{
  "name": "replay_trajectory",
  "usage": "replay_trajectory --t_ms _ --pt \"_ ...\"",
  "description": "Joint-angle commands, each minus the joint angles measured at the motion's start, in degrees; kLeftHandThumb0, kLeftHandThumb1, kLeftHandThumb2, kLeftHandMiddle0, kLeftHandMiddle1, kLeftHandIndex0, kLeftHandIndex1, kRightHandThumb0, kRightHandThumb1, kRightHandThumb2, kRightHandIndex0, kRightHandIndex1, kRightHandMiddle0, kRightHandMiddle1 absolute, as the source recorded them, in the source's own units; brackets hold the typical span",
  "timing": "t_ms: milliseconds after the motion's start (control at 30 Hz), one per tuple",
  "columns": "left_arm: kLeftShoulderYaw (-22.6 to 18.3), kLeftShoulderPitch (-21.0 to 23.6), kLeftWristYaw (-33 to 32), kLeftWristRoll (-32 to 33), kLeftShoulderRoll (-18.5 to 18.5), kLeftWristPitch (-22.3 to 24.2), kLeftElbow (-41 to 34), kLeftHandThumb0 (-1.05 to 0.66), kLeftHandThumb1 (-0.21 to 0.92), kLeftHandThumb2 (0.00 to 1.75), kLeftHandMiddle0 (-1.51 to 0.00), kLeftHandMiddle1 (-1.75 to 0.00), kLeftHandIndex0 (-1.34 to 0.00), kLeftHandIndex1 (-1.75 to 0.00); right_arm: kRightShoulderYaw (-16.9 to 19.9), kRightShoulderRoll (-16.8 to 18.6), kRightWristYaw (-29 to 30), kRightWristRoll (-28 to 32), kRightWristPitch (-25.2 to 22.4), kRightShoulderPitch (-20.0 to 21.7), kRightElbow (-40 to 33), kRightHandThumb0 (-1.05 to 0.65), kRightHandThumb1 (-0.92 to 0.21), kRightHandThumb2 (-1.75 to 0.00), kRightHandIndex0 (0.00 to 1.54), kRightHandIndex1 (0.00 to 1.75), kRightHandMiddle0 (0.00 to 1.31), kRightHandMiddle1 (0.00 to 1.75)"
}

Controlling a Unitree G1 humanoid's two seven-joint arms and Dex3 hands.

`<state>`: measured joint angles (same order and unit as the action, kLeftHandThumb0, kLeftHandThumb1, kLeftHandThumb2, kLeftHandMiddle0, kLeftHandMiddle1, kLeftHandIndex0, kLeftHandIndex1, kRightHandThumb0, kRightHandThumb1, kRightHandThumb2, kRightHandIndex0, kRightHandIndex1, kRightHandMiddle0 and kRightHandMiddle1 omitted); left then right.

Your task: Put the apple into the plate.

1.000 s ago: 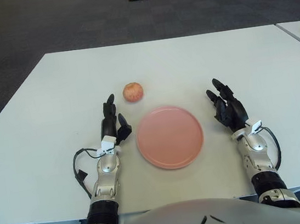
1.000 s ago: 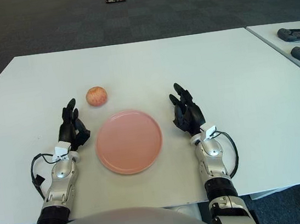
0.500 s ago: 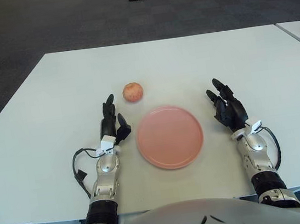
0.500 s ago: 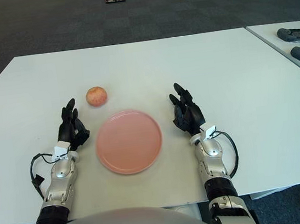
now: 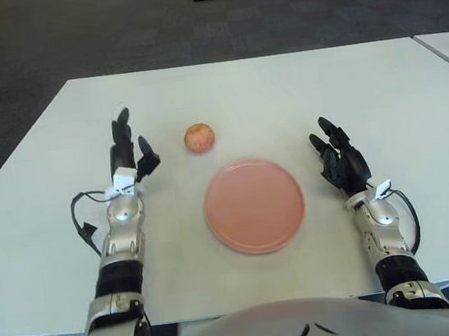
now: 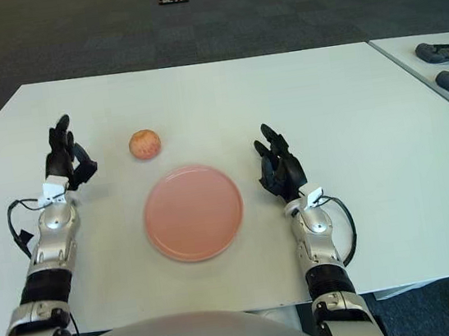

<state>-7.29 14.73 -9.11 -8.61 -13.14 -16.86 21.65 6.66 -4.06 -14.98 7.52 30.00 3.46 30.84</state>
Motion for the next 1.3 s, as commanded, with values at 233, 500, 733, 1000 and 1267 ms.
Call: replay_trajectory --t_ms 233,500,733,1000,1267 --pt "1.6 7.1 3.4 -2.6 -6.3 -2.8 2.4 -0.92 0.92 0.8 -0.04 0.0 0.0 -0.19 -0.4 1.1 -0.1 0.4 -1.2 -1.6 3.0 -0.69 -0.92 -0.82 0.09 0.0 0.0 0.11" --pt "4.6 14.7 4.9 -7.7 -12.3 -8.0 9.8 -1.04 0.92 0.21 0.0 0.0 0.0 -0.02 -0.2 0.9 -0.4 0.8 -1.9 -1.1 3.6 -0.69 -0.92 -0.8 0.07 0.0 0.0 0.07" --pt "8.3 20.6 6.8 -10.1 -15.1 -14.9 18.4 -1.05 0.88 0.1 0.0 0.0 0.0 0.0 -0.1 1.0 -0.5 0.7 -1.0 -0.8 4.1 -0.69 -0.92 -0.8 0.08 0.0 0.0 0.07" --pt "12.7 25.9 6.4 -15.4 -18.6 -19.1 24.9 -1.05 0.85 0.06 0.0 0.0 -0.01 -0.01 0.3 1.2 -1.2 1.2 -0.4 -0.1 5.1 -0.67 -0.92 -0.82 0.1 0.01 0.0 0.14" --pt "17.0 31.8 9.2 -20.1 -20.6 -16.6 28.0 -1.05 0.81 0.03 0.0 0.0 -0.02 -0.01 0.4 1.3 -0.7 0.7 -1.6 0.6 5.5 -0.67 -0.92 -0.81 0.09 0.0 0.0 0.1"
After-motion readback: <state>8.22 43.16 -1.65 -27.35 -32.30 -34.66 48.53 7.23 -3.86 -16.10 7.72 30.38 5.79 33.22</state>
